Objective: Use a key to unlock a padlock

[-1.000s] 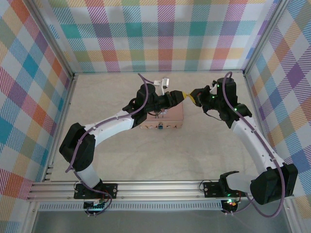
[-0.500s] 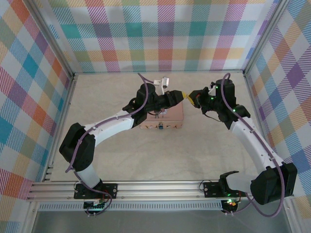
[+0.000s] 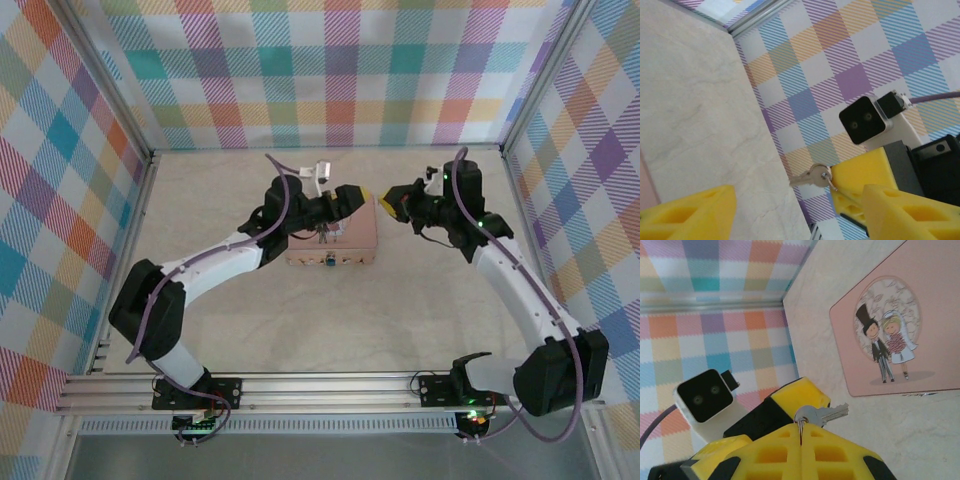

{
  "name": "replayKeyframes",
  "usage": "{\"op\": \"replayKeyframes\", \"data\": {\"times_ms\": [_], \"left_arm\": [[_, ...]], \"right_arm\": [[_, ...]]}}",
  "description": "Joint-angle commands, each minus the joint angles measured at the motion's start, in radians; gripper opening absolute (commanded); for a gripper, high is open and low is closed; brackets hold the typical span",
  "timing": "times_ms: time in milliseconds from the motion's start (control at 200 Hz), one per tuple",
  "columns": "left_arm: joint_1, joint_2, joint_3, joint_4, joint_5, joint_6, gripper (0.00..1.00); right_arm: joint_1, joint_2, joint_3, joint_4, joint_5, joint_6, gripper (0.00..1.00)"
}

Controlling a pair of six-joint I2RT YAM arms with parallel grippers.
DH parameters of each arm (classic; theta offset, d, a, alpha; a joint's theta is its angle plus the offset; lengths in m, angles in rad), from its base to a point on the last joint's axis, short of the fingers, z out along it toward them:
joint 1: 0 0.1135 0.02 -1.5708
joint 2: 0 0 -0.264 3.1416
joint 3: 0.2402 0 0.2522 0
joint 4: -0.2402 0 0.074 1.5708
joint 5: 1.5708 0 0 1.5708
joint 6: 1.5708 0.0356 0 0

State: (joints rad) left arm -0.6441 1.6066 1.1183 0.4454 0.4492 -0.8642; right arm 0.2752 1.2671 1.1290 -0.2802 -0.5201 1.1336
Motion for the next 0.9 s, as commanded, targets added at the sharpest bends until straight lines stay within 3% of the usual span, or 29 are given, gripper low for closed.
{"op": "replayKeyframes", "data": {"times_ms": [0,105,245,350,600,695,785,895], "left_arm": [[0.03,-0.093,-0.036,-0.034,0.049,0.069,0.72],[0.045,-0.146,-0.045,-0.155,0.064,0.152,0.75],[0.058,-0.199,-0.042,-0.276,0.082,0.253,0.77],[0.071,-0.231,-0.04,-0.327,0.088,0.301,0.78],[0.089,-0.246,-0.003,-0.419,0.173,0.442,0.81],[0.09,-0.247,0.001,-0.408,0.206,0.478,0.81],[0.09,-0.244,0.002,-0.374,0.229,0.497,0.8],[0.089,-0.253,-0.011,-0.318,0.249,0.512,0.71]], "right_arm": [[-0.005,0.087,0.116,-0.085,-0.205,-0.209,0.0],[-0.004,0.198,0.279,-0.382,-0.284,-0.488,0.0],[0.033,0.261,0.458,-0.722,-0.008,-0.786,0.0],[0.074,0.247,0.504,-0.783,0.18,-0.878,0.0],[0.164,0.211,0.551,-0.804,0.355,-1.113,0.0],[0.167,0.197,0.546,-0.761,0.328,-1.151,0.0],[0.167,0.196,0.556,-0.722,0.228,-1.137,0.0],[0.167,0.199,0.56,-0.674,0.09,-1.097,0.0]]}}
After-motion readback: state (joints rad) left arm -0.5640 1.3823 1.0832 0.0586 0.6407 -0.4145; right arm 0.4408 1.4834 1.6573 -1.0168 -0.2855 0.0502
